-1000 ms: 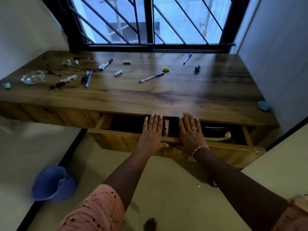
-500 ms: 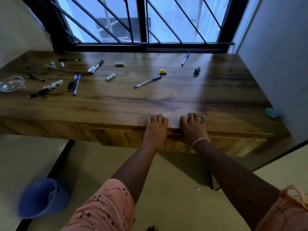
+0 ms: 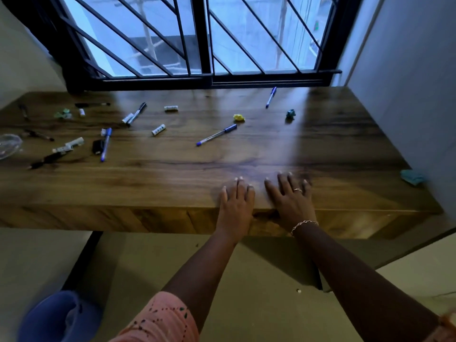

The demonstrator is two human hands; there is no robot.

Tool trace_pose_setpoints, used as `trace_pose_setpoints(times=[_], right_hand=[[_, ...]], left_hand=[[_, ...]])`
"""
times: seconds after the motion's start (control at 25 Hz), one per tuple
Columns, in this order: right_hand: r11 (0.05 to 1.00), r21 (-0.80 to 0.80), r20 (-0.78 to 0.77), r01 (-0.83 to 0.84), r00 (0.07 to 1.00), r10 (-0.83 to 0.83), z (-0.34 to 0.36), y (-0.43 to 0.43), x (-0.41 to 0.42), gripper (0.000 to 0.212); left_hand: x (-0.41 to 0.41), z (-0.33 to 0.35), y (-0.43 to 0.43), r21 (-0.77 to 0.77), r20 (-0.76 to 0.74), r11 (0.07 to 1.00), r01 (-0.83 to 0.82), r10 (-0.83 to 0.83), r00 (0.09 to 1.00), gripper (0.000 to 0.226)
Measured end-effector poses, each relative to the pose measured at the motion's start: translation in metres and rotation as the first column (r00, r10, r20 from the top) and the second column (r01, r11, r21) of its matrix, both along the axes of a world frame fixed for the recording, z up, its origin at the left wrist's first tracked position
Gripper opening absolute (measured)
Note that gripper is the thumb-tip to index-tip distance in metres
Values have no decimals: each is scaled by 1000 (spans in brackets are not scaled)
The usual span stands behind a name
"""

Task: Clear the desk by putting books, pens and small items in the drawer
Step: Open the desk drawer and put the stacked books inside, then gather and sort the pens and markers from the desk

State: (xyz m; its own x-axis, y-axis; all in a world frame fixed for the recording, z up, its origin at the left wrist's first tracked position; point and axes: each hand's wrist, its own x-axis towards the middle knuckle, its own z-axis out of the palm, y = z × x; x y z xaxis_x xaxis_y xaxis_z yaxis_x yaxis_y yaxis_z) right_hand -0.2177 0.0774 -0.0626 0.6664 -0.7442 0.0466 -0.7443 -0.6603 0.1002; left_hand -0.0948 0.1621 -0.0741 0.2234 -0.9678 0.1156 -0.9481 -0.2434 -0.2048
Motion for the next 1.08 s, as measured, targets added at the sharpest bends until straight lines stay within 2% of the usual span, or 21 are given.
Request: trace_pose_setpoints(times=[0.08,0.2,0.36,0.4,0.48,0.56,0.6,0.68,0.72,0.84,1.08], right_hand=[[1000,24,0,2,1000,-2,2,-1,-1,99],[997,79,-24,22,1000,-20,6,-2,-2,100],[984,168,-88,51,995,-37,12,-7,0,103],[973,224,-114,63,993,-38,18,-8,1,111],[926,369,-137,82,990,-33,28,-10,2,142],[913,396,-135,99,990,-49,31,-8,9,158],[922,371,-123,112,990,-70,29,-7,15,158],[938,328,-106,113,991,-82,26,-2,30,156],[943,316,-102,104,992,-76,24,-2,38,154],[953,302,-18,36,999,-32,17,-15,56,146],[978,207,152,3,988,-35,17,-72,97,135]], left_hand=[[4,9,-1,43,-62,999,2,0,998,85],[13,20,-5,173,-237,977,123,-80,968,94],[36,25,5,234,-319,952,199,-118,940,102],[45,22,10,225,-333,951,212,-130,934,99],[60,19,21,221,-370,950,220,-127,920,95],[75,19,23,201,-408,960,197,-101,908,106],[83,18,21,187,-410,966,178,-88,908,102],[94,19,15,152,-393,979,137,-67,917,80],[98,19,12,140,-398,982,126,-61,916,80],[111,19,4,95,-375,982,161,-115,920,102],[149,14,-43,-72,-426,989,126,-145,893,88]])
